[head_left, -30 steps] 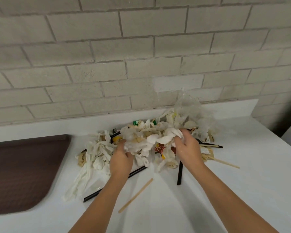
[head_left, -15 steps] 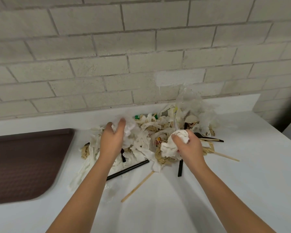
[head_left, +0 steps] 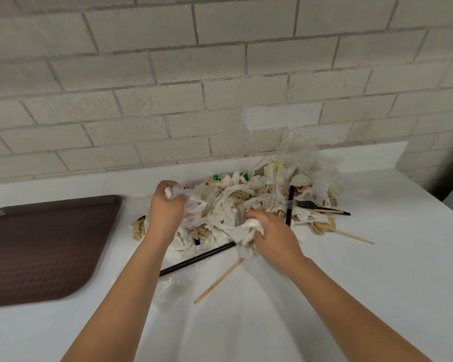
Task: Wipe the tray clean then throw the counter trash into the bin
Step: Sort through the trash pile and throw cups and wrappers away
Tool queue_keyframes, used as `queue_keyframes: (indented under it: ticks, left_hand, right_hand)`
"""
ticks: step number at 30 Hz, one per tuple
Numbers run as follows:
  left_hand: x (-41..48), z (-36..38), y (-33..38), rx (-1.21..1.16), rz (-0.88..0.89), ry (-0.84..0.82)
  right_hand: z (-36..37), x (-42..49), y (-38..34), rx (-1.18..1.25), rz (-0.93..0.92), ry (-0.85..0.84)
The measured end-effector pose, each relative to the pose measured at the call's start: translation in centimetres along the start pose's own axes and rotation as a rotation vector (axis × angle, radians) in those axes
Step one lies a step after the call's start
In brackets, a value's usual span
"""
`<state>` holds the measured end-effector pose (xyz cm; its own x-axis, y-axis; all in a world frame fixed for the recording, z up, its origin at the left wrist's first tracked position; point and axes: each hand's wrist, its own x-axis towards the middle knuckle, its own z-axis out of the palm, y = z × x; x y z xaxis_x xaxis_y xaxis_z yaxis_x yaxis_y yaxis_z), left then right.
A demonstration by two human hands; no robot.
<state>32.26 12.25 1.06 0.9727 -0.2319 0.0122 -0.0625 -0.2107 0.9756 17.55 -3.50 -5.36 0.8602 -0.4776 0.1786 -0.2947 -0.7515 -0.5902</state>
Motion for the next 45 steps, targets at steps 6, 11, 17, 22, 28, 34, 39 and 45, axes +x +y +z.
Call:
queue_keyframes:
  ticks: [6,11,17,22,28,34,39,45]
  left_hand:
    - [-0.4,-0.2,0.1,-0.053,-0.050,-0.033]
    - [-0.3,0.7,-1.0,0.038,-0.078,-0.077]
    - [-0.8,4.4,-3.7,0.558,0.026,-0.210]
    - [-1.1,7.0,-5.9,0.817,0.037,-0.225]
    - [-1.2,6.7,-6.3,0.578,0.057,-0.142]
    - [-0.7,6.1,-7.3,0.699,0.239,-0.143]
    - [-0.4,5.7,-8.6,0.851,0.067,-0.113]
    - [-0.2,5.3,-7.7,0.571,0.158,-0.069]
  right_hand:
    - [2.9,-0.2,1.1,-0.359,0.028,-0.191]
    - [4.0,0.0,1.7,-0.413,0.047,-0.168]
    - [2.1,0.1,1.6,-0.121,0.102,-0.098]
    - [-1.4,-0.3,1.5,0.159,0.121,0.043]
    - [-3.5,-0.8,1.1,0.556,0.178,0.102]
    - [-4.2,-1.1,1.2,0.838,0.323,0.146]
    - [-4.7,-1.3,0.9,1.091,0.393,0.174]
    - [-4.4,-1.1,0.8,1.112,0.453,0.186]
